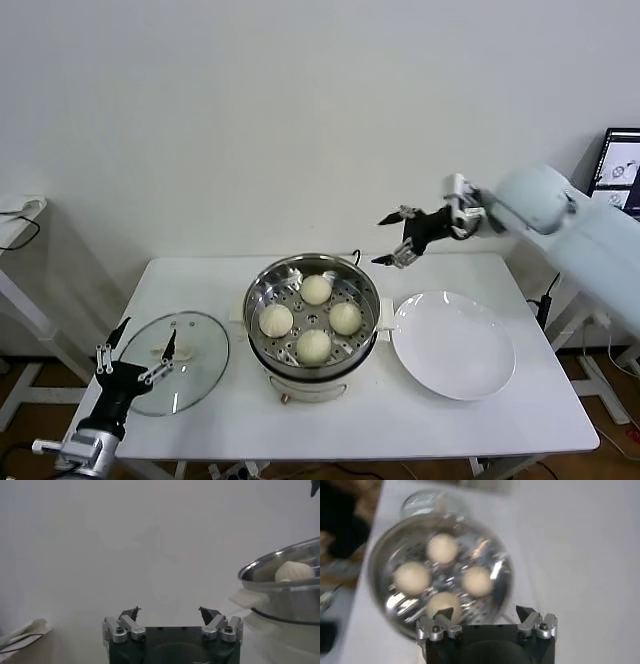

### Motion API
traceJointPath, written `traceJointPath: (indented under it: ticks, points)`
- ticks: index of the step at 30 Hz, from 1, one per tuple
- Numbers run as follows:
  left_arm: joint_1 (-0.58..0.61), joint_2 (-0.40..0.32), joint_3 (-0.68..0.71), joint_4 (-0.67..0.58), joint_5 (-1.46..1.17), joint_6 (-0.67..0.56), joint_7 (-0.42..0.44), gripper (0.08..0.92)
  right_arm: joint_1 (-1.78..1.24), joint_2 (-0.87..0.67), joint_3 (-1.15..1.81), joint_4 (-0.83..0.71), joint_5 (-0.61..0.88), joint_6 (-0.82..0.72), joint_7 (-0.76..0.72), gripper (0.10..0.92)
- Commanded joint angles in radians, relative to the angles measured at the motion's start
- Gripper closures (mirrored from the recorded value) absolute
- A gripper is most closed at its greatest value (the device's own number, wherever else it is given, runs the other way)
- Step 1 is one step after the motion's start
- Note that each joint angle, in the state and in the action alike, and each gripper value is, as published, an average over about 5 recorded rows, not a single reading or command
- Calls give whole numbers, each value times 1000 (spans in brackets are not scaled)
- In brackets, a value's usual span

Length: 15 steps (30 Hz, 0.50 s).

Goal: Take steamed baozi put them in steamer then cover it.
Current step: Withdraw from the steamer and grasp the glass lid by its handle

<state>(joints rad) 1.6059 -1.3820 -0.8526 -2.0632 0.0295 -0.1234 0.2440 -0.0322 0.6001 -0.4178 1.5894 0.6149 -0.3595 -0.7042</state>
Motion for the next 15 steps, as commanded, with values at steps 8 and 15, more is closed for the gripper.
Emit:
traceJointPath:
  ticks: [8,15]
  points:
    - [-54,0,53,39,27,-77,-20,177,-1266,252,1134,311,118,451,683,203]
    - [-52,0,66,66,45,-95,-36,177,-1433,493,1138,377,6,627,728,203]
